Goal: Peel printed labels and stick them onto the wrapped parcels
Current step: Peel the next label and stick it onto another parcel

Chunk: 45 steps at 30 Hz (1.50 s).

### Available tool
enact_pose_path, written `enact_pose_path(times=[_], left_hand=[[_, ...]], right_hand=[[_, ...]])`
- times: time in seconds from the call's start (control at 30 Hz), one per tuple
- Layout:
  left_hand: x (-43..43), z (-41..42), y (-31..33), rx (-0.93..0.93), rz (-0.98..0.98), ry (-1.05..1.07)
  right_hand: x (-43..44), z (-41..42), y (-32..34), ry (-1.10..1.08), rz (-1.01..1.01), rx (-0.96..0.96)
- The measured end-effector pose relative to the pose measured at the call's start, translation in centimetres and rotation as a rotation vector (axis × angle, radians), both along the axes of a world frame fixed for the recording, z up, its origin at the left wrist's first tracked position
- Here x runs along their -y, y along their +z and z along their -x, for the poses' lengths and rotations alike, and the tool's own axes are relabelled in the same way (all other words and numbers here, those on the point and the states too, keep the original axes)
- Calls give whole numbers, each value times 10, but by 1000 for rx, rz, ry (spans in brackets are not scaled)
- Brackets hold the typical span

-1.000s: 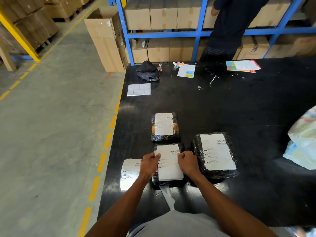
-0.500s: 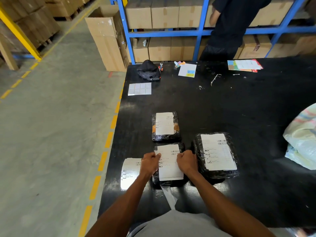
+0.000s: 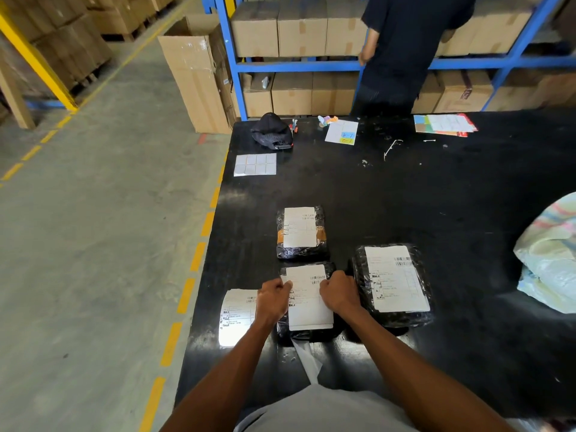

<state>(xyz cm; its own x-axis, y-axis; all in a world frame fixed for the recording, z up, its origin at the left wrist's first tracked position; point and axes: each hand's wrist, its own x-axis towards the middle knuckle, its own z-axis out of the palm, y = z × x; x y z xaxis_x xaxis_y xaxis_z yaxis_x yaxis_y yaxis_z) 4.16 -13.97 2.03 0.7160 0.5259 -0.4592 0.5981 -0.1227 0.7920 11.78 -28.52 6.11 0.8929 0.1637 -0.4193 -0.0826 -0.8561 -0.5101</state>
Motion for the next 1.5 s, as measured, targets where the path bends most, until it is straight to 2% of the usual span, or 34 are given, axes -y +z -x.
enact_pose_path(times=[0.23,0.33,0.4,0.47,0.53,0.63,0.9,1.03,1.2,1.33,1.5], left_hand=[[-1,1,0,13,-35,-12],[-1,2,2,26,-22,23],[-1,1,2,32,-10,26],[-1,1,2,34,-9,33],[-3,1,4,36,-12,32],[-3,0,5,24,-10,6],[-5,10,8,47,47,12],[-9,20,10,35,61,-15],[-11,44,12,38,225,-45],[-17,69,15,-102,397,-179],[-26,92,13,-355,418,-375]], right_hand=[[-10,-10,29,353,296,90],[-15,-4,34,465,411,270],[-15,0,28,552,374,410],[-13,1,15,722,306,379],[-8,3,2,846,294,243],[1,3,-13,862,281,167],[-7,16,-21,721,186,166],[-11,18,-25,693,203,158],[-11,13,-21,741,260,115],[-8,12,-23,772,265,115],[-4,10,-29,795,288,134]])
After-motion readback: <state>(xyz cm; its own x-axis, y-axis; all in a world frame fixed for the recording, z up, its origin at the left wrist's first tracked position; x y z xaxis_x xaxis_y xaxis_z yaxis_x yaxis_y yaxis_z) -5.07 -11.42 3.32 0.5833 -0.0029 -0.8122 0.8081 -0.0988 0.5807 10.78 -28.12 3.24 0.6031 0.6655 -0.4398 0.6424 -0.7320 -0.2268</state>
